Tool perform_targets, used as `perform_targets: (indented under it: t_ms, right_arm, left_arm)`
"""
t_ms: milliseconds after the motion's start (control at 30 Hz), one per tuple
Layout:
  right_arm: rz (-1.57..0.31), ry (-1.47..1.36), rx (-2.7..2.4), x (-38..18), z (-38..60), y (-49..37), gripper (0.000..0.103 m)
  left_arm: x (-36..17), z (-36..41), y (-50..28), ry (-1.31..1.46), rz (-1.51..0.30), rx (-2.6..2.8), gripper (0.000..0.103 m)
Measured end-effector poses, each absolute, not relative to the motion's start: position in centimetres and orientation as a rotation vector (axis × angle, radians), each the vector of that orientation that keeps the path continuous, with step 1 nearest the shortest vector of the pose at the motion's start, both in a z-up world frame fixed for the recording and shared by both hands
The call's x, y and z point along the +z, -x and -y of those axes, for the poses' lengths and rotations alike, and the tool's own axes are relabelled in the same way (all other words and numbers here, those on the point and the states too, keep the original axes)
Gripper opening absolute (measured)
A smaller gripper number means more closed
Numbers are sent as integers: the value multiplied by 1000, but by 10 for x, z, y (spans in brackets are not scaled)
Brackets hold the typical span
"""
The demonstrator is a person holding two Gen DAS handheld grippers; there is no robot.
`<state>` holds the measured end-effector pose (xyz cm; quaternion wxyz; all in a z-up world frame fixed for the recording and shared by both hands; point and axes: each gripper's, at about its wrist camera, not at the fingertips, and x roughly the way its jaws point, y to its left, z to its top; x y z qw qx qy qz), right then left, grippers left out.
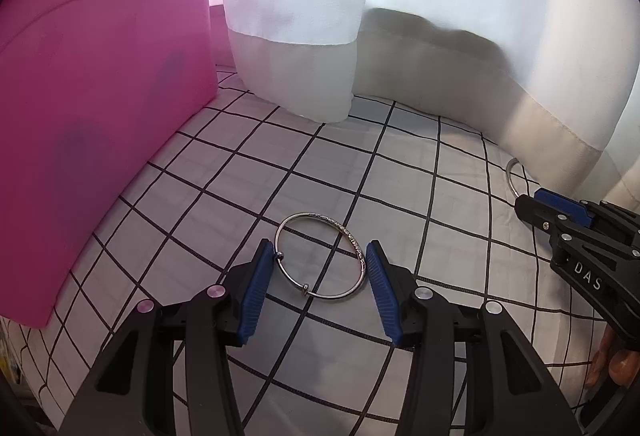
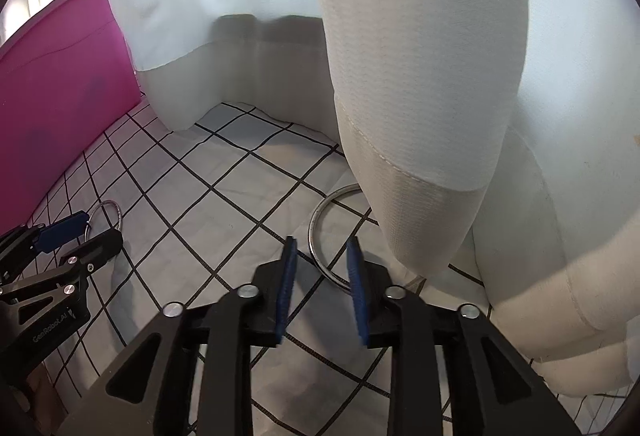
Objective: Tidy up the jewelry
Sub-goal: 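Close the left tool on the bangle while the right tool grips the hoop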
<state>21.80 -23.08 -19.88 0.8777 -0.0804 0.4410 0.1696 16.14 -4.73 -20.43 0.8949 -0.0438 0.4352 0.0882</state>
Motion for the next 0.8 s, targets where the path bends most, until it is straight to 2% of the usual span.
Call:
perform_targets:
  t_ms: [33,300,533,700,733,767,800]
  right_arm:
    - [-909,169,339,-196,236,-215,65]
    - [-930,169,246,-199,253,-226,66]
    - [-963,88,209,-206,265,-247,92]
    - [-970,106,224,-206,259,-250,92]
    - [-968,109,234,-206,259,-248,89]
    - [-961,118,250,-204,257,-245,80]
    - [-955,131,265,-203,255,-241,76]
  left_arm:
    - [-205,47,-163,93,-902,182,47]
    - [-203,47,-159,97,-901,180,47]
    - [-204,47,-159,92,-902,179,48]
    - [-205,47,-161,94,-902,179,48]
    - [-205,46,-161,94,-903,179,48]
    - [-205,46,-161,95,-903,179,48]
    - [-205,46,-161,96,-903,178,48]
